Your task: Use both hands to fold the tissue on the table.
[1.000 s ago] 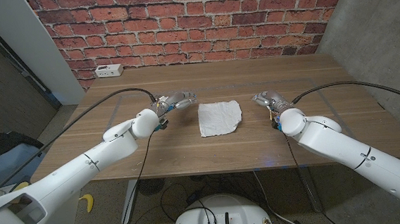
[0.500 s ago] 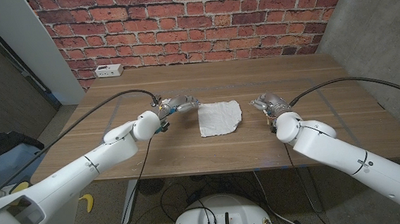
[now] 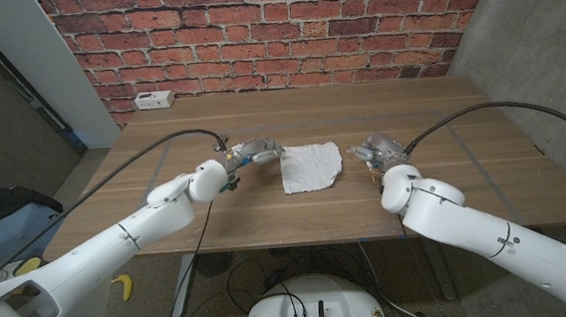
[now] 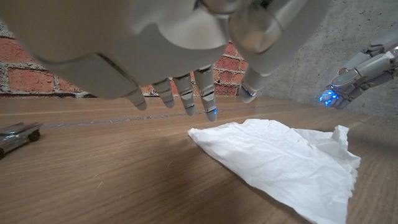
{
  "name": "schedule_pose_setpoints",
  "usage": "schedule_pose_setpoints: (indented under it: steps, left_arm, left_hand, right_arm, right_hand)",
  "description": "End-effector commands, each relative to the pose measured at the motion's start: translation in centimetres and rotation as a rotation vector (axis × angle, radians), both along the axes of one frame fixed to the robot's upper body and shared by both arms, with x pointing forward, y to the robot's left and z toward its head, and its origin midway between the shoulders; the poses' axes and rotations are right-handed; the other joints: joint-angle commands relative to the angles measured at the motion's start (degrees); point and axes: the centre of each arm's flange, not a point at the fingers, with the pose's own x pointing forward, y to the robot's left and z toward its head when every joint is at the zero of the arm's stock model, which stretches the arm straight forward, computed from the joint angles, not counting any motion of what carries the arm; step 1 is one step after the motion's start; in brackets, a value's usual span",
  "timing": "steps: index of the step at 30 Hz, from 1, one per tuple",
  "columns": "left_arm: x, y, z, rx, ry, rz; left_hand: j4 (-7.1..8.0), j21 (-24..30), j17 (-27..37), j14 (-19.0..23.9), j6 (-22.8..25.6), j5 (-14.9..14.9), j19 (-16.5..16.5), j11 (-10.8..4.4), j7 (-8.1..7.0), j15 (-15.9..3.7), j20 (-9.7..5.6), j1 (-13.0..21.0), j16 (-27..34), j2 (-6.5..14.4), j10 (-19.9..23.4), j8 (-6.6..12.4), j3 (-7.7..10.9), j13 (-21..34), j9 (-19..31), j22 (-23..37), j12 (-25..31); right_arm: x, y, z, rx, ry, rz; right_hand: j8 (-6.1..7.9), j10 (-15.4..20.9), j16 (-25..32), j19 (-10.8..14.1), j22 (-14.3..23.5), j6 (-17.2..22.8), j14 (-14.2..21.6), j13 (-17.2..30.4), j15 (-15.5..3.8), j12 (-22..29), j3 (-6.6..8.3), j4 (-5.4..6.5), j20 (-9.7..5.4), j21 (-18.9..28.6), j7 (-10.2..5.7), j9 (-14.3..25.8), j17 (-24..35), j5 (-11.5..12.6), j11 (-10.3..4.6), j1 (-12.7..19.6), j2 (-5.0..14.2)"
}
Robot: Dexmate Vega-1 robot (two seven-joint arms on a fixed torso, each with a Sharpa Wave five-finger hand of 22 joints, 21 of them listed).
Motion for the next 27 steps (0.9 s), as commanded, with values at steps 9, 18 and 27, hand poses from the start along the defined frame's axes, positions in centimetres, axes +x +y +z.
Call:
schedule_pose_setpoints:
  steps: [9, 18, 27]
  left_arm:
    - [0.7, -0.3, -0.9, 0.042, 0.045, -0.02]
    - [0.9, -0.5, -0.9, 0.073, 0.035, -0.016]
    - [1.3, -0.7, -1.0, 0.13, 0.06, 0.021]
  left_hand:
    - [-0.36, -0.2, 0.1, -2.4, -1.9, 0.2, -2.3, -0.41, -0.58, -0.41, -0.46, -0.9, -0.5, 0.3, -1.9, -0.63, 0.02, 0.3, 0.2, 0.4, -0.7]
    - [-0.36, -0.2, 0.1, -3.2, -2.5, 0.2, -2.7, -0.52, -1.1, -0.42, -0.56, -1.1, -0.5, 0.3, -2.4, -0.7, -0.02, 0.3, 0.2, 0.4, -0.8]
    - [-0.24, -0.5, 0.1, -4.2, -2.9, 0.2, -3.7, -0.65, -1.16, -0.36, -0.81, -1.6, -0.5, 0.3, -2.5, -0.65, -0.2, 0.3, 0.2, 0.4, -0.8]
  right_arm:
    - [-2.4, 1.9, -0.7, 0.007, 0.046, -0.08]
    - [-2.4, 3.2, -0.7, -0.054, 0.112, -0.123]
    - [-2.0, 4.1, -0.2, -0.086, 0.135, -0.142]
  right_hand:
    - [2.12, 3.2, 3.6, 2.8, 0.3, 4.3, 3.4, 2.7, -0.17, 3.7, -3.07, 0.36, 1.17, 0.9, 0.0, 1.5, 4.4, 1.3, -0.18, -0.7, -3.13]
    - [1.54, -0.6, 4.8, 1.6, 0.4, 1.5, 0.3, 5.1, -0.62, 4.5, -3.03, -0.34, 0.99, 0.0, -0.87, 2.7, 8.4, 2.7, -0.99, 3.5, -2.32]
    - [2.68, 1.2, 7.0, 1.4, 0.4, 4.7, 2.0, 6.5, -0.01, 6.6, -4.58, 1.26, 1.06, -0.3, 0.12, 3.3, 10.8, 2.3, -0.24, 1.6, -2.0]
